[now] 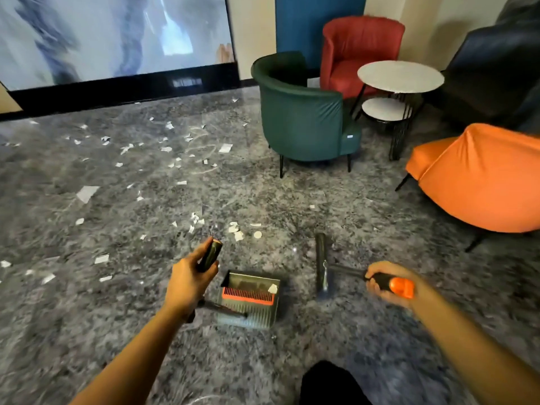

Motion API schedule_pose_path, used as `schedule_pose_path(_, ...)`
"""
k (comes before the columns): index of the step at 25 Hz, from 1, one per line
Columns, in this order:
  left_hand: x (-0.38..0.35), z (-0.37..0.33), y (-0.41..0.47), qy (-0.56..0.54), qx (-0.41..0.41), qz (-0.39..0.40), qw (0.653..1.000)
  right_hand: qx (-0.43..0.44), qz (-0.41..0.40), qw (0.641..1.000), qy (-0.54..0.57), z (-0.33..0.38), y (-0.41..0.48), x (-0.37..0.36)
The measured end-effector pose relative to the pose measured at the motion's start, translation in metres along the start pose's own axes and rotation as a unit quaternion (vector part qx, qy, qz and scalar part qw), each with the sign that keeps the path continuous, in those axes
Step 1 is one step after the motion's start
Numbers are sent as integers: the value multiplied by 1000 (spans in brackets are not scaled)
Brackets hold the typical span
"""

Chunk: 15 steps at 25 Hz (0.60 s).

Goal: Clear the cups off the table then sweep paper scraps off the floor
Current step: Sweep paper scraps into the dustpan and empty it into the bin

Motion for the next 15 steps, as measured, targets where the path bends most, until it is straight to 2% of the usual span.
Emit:
schedule_pose_path(3,-23,3,85,25,-8,25,999,-30,-21,999,-11,77,62,-8)
schedule_pose_path(8,-70,19,215,49,9,52,997,2,-81,996,-40,196,177,-19)
schedule_pose_path(11,-81,20,267,84,15,59,995,20,-77,994,-76,248,218,-29)
schedule_pose_path(15,-83,25,308,79,27,68,994,47,-73,987,-133,294,258,-67)
Point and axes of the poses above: each hand's wrist, its own y-axis towards the middle knuckle, its own x-axis out of the back of the hand, z = x × y, the point moved 1 cm from there along y, towards the middle knuckle, and after that the axes turned 1 degree about -z, right-handed, at the moved point
